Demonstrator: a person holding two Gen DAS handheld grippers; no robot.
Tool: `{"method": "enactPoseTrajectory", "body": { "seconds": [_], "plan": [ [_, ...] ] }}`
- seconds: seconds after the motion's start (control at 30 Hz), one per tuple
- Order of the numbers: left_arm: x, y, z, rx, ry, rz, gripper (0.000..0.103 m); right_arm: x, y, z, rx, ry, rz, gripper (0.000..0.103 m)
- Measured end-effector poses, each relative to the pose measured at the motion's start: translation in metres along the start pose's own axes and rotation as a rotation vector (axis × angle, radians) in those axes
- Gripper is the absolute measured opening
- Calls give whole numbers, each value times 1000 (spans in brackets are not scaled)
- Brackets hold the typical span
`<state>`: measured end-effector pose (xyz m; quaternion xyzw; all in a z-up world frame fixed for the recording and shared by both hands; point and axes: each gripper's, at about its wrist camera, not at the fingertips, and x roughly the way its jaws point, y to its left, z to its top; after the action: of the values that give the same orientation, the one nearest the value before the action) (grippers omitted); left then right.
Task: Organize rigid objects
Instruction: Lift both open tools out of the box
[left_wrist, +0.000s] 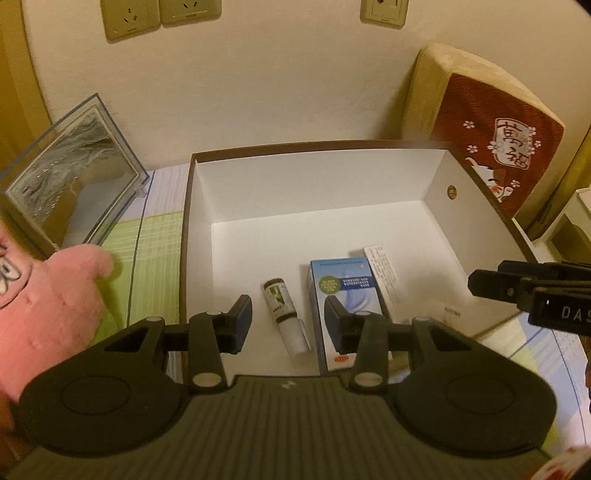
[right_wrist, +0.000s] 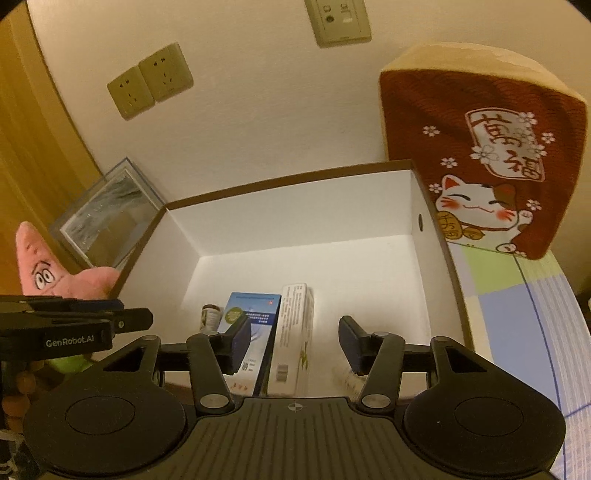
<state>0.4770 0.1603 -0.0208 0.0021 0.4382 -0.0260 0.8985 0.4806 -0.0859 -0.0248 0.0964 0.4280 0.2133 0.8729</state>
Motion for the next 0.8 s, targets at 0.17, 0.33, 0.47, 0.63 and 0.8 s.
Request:
{"method": "enactPoseTrajectory", "body": {
  "seconds": [0.17, 0.33, 0.47, 0.63, 0.8],
  "plan": [
    [-26, -2, -13, -11, -15, -2, 40, -25, 1, -8, 13, -20, 9, 53],
    [-51, -4, -28, -24, -31, -8, 40, -47, 3, -17, 27, -37, 22, 53],
    [-70, -7, -42, -25, -44, -16, 40, -65, 7, -27, 26, -43, 31, 53],
    [-89, -12, -65, -37, -39, -28, 41, -88, 10, -44, 42, -48, 45, 53],
    [-103, -19, -86, -39, -35, -56, 41, -110, 15, -66, 47, -39, 48, 53]
  ]
}}
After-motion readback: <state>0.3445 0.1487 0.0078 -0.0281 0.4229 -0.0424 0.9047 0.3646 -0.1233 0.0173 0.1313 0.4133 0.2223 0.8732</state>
